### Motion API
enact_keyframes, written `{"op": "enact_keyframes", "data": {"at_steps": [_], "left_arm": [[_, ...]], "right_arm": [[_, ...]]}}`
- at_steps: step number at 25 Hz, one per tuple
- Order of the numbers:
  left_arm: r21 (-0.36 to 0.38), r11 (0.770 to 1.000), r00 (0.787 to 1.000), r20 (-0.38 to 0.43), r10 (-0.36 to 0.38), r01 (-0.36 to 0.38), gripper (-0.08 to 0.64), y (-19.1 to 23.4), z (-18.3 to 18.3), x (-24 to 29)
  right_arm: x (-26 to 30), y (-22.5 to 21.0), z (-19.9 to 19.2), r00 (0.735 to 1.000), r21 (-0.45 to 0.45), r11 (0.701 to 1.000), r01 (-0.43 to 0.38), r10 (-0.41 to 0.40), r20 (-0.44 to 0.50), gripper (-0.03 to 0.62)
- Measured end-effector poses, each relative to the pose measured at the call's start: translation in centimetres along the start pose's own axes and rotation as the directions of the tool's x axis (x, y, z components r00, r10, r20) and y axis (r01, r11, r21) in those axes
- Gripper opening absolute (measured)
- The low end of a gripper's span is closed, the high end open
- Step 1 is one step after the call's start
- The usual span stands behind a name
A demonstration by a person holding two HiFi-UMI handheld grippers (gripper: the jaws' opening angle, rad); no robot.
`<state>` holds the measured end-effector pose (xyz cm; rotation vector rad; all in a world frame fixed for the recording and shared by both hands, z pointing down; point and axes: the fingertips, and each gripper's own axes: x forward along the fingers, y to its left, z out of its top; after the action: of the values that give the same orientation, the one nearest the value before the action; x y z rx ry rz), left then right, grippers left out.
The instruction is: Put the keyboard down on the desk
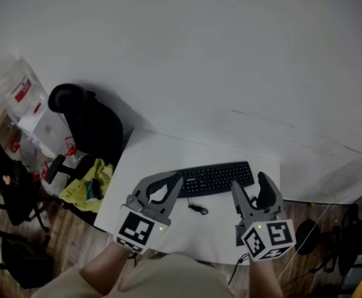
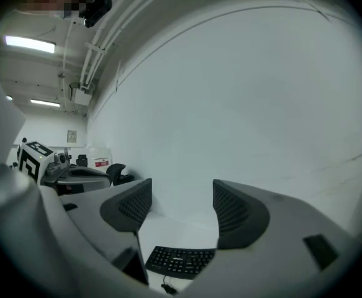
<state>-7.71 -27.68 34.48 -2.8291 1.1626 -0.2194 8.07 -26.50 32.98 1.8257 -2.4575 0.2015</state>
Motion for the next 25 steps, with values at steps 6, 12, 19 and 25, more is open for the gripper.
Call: {"op": "enact_keyframes", "data": {"at_steps": [6,12,19,25], "left_arm": [[-0.030,0.999,0.999,0.022,0.029,-0.028,0.032,-0.3,0.0,-1.3],[-0.054,0.997,0.998,-0.017,0.054,-0.054,0.032,-0.3,-0.9,-2.0],[-0.071,0.997,0.998,-0.051,0.040,-0.043,0.034,-1.1,-2.4,-2.4],[-0.084,0.996,0.997,-0.072,0.038,-0.044,0.034,-1.2,-3.1,-2.5]], "right_arm": [[-2.3,1.4,1.4,0.999,-0.094,0.995,-0.015,0.018,0.028,0.322],[-3.4,3.3,1.7,0.994,-0.158,0.986,-0.052,0.066,0.083,0.322],[-3.3,3.7,-0.9,0.997,-0.166,0.984,-0.059,0.067,0.045,0.316],[-3.3,3.5,-2.5,0.998,-0.152,0.987,-0.051,0.054,0.015,0.216]]}}
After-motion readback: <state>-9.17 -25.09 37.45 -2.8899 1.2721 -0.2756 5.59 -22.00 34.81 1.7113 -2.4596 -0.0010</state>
